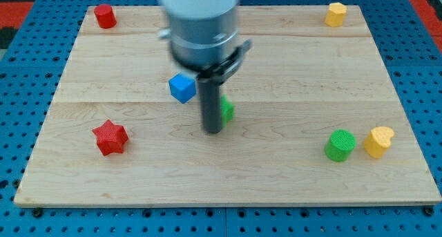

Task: Move the red star diagonally to the blue cube

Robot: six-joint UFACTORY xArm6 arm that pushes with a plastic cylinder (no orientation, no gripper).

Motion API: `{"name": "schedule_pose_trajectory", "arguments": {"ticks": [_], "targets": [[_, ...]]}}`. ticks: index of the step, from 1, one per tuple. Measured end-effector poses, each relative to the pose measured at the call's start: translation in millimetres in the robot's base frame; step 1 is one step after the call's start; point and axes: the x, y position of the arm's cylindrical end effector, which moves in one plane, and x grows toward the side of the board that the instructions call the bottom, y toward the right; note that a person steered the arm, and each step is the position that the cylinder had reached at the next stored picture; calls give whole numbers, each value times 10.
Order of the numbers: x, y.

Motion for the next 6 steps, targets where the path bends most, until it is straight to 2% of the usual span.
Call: {"name": "schedule_pose_trajectory", "arguments": {"ticks": [1, 2, 3, 4, 5, 6], "targets": [[225, 58], [944, -681], [829, -1988], [710, -2095], [554, -1211], [-123, -520]]}}
